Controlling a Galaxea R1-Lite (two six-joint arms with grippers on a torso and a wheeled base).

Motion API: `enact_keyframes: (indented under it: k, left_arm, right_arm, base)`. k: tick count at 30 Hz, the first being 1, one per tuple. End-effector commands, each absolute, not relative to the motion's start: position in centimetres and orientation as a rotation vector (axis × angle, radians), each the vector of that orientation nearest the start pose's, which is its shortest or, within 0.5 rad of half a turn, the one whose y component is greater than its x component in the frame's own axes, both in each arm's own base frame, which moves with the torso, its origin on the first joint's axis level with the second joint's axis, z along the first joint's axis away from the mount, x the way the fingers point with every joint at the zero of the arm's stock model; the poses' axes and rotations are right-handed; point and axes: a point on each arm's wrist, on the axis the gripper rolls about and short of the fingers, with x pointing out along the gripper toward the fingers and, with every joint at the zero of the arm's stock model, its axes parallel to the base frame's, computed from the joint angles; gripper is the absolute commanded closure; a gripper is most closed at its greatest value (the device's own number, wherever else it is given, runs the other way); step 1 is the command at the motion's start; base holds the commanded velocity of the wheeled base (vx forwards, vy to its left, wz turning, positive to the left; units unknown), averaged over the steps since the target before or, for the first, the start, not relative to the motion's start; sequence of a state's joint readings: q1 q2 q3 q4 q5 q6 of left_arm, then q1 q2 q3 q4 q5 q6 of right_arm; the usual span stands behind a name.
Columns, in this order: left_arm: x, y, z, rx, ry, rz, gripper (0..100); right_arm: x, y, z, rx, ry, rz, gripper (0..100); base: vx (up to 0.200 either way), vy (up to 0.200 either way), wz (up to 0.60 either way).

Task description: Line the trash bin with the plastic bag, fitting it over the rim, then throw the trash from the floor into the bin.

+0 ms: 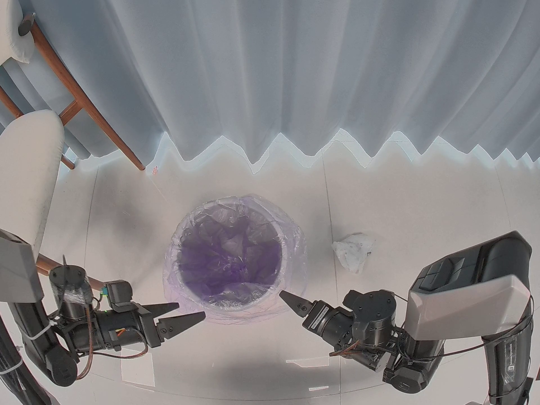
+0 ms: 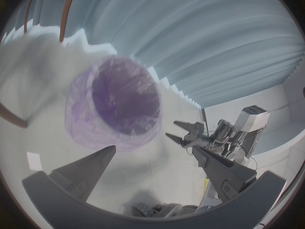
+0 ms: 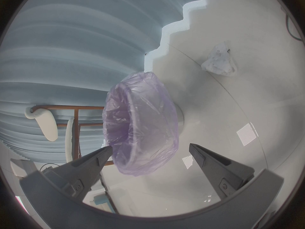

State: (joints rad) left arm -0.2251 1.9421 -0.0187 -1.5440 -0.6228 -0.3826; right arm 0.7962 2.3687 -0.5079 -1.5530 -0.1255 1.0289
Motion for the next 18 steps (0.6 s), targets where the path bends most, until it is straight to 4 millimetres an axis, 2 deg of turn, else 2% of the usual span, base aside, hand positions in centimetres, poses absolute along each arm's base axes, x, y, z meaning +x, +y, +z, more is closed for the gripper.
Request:
enact_keyframes:
  k: [1, 3, 6, 7, 12, 16, 18]
  left_arm:
    - [18.4, -5.0, 10.7, -0.387, 0.270, -0.793, 0]
    - [18.5, -5.1, 12.0, -0.373, 0.199, -0.809, 0]
    - [18.7, -5.2, 12.7, -0.360, 0.160, -0.818, 0]
    - [18.6, -5.1, 13.3, -0.351, 0.125, -0.821, 0]
    - [17.9, -4.9, 15.2, -0.338, 0.027, -0.834, 0]
    - [17.6, -4.9, 15.9, -0.329, -0.008, -0.843, 0]
    - [18.0, -5.0, 16.4, -0.328, -0.029, -0.846, 0]
  right_arm:
    - [22.9, 23.4, 0.6, 0.868, 0.577, 0.496, 0]
    - [22.9, 23.4, 0.8, 0.873, 0.572, 0.499, 0]
    - [22.6, 23.4, 1.4, 0.875, 0.562, 0.512, 0]
    - [21.8, 23.7, 2.1, 0.876, 0.561, 0.538, 0]
    - [20.7, 23.6, 3.7, 0.885, 0.547, 0.581, 0]
    - [20.9, 23.3, 5.7, 0.894, 0.481, 0.610, 0]
    - [21.7, 22.4, 7.1, 0.907, 0.418, 0.607, 0]
  base:
    - [0.000, 0.000, 0.00]
    - [0.000, 0.000, 0.00]
    - [0.000, 0.000, 0.00]
    - [0.000, 0.000, 0.00]
    - [0.000, 0.000, 0.00]
    - [0.000, 0.000, 0.00]
    - [0.000, 0.000, 0.00]
